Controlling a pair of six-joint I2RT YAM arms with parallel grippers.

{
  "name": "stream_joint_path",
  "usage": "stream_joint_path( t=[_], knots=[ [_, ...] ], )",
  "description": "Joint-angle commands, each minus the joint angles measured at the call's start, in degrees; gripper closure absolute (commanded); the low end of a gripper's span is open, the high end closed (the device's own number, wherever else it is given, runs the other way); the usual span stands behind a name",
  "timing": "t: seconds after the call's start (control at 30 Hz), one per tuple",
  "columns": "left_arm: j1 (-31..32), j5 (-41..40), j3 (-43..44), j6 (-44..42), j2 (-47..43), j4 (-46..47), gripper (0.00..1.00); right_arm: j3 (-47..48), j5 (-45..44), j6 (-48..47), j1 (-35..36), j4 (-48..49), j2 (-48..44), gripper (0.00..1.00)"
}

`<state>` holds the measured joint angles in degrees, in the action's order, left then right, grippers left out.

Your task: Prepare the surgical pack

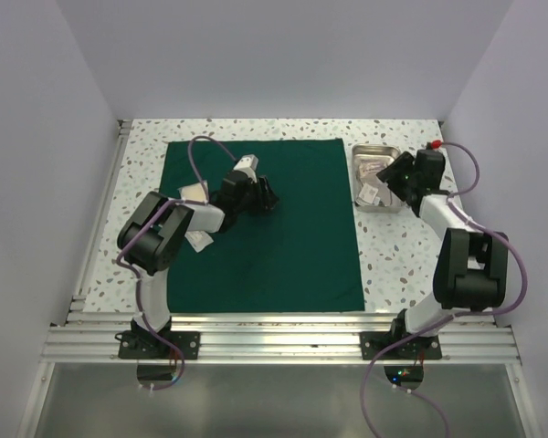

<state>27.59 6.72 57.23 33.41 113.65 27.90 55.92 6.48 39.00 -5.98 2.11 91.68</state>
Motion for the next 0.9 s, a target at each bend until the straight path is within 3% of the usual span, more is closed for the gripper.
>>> stream_joint_path(
  t=[0.0,0.13,0.27,0.47,0.63,0.87],
  knots=[
    [0.4,-2.3,-1.1,-1.2,-4.3,1.5,0.42,0.7,-2.9,-3.7,1.7,-0.4,-5.6,0.43],
    [0.4,-3.1,-2.9,-0.6,-10.9,-0.6,0.43,1.9,0.3,-6.0,8.0,0.2,-6.9,0.45],
    [-2.7,-1.6,-7.7,2.9,-23.8,-1.8,0.43,4.2,6.3,-6.9,18.1,0.7,-3.3,0.45],
    [-16.7,9.1,-20.1,6.4,-37.5,-11.8,0.36,8.4,8.7,-7.6,33.5,0.1,3.8,0.45],
    [-18.6,3.4,-27.1,5.1,-52.9,-21.9,0.24,10.1,9.3,-5.3,42.1,3.3,9.9,0.44],
    [-20.6,-6.5,-31.7,5.1,-57.9,-31.4,0.19,15.1,9.1,-4.0,47.8,4.2,17.2,0.45]
  ],
)
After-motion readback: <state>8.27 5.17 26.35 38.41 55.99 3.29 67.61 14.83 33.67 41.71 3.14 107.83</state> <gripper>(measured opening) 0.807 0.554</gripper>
